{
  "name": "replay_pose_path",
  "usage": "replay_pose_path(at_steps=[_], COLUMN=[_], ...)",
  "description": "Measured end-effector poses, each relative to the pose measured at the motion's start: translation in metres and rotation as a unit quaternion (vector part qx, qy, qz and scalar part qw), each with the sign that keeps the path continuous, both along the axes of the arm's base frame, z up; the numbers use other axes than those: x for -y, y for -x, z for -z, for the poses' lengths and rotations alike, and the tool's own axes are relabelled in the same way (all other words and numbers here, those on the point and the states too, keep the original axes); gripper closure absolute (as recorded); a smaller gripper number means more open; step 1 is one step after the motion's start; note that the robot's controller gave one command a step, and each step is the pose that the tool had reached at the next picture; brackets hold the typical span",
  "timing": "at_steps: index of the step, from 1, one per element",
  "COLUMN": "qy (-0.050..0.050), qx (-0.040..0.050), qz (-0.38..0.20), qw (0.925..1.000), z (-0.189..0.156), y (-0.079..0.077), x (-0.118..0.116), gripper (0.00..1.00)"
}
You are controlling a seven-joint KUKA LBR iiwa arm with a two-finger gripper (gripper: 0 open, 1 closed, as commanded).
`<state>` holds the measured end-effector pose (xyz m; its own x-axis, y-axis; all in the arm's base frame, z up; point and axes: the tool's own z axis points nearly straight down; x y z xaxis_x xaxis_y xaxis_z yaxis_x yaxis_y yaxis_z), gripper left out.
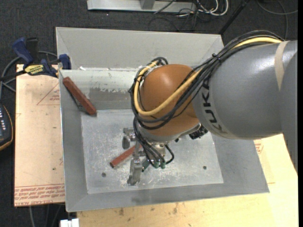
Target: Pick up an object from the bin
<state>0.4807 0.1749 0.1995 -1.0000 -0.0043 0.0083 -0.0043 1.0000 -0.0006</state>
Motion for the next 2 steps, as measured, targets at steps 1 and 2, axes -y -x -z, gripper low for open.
replay_pose_path(at_steps=[1, 2], qy=[0.000, -0.002], qx=[0.0023, 0.0046], qz=[-0.090, -0.090], qw=[0.9960, 0.9959], z=[0.1327, 0.1289], y=[-0.0500, -0.0510], x=[0.0443, 0.0423], gripper=[0.00, 1.00])
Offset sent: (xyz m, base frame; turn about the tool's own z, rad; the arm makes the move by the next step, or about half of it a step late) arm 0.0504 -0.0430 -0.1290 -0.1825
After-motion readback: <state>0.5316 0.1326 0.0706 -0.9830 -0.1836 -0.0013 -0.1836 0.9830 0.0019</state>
